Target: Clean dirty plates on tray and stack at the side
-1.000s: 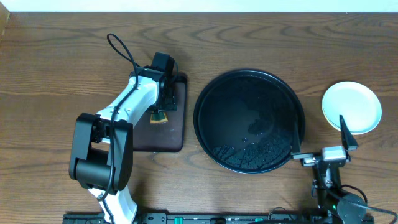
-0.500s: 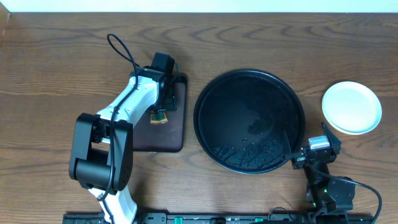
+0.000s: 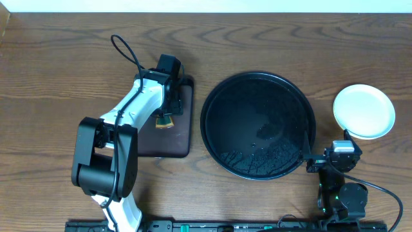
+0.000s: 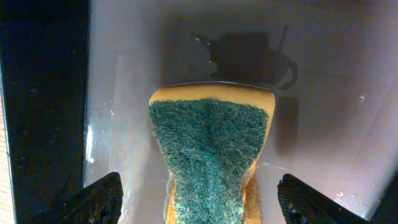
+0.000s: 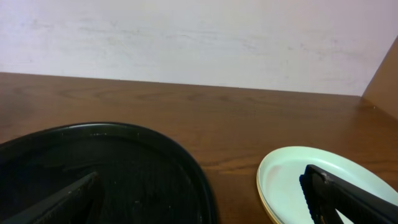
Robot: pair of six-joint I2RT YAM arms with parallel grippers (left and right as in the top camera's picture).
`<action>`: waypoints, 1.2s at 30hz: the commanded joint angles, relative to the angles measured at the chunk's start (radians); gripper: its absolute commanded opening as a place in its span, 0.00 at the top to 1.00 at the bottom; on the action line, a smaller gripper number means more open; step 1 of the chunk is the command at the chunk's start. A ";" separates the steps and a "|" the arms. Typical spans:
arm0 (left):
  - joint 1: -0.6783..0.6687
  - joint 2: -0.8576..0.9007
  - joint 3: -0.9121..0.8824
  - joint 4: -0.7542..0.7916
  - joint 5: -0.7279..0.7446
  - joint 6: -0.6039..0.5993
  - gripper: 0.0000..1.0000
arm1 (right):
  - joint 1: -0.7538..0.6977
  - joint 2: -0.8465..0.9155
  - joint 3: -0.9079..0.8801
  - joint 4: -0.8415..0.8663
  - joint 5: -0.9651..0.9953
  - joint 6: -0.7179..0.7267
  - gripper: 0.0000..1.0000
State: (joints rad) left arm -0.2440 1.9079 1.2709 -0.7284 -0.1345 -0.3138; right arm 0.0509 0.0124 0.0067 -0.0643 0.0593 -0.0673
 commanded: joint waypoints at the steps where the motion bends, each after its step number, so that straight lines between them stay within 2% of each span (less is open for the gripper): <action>1: 0.003 0.002 -0.001 -0.002 -0.012 0.005 0.20 | -0.006 -0.008 -0.002 -0.003 0.021 0.037 0.01; 33: -0.003 0.002 -0.002 -0.003 -0.012 0.005 0.20 | -0.003 -0.008 -0.001 -0.003 0.019 0.037 0.01; 36: -0.023 -0.041 -0.002 -0.003 -0.012 0.005 0.20 | -0.003 -0.008 -0.001 -0.003 0.019 0.037 0.01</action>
State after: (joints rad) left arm -0.2478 1.9079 1.2709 -0.7284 -0.1345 -0.3138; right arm 0.0509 0.0124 0.0067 -0.0643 0.0639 -0.0467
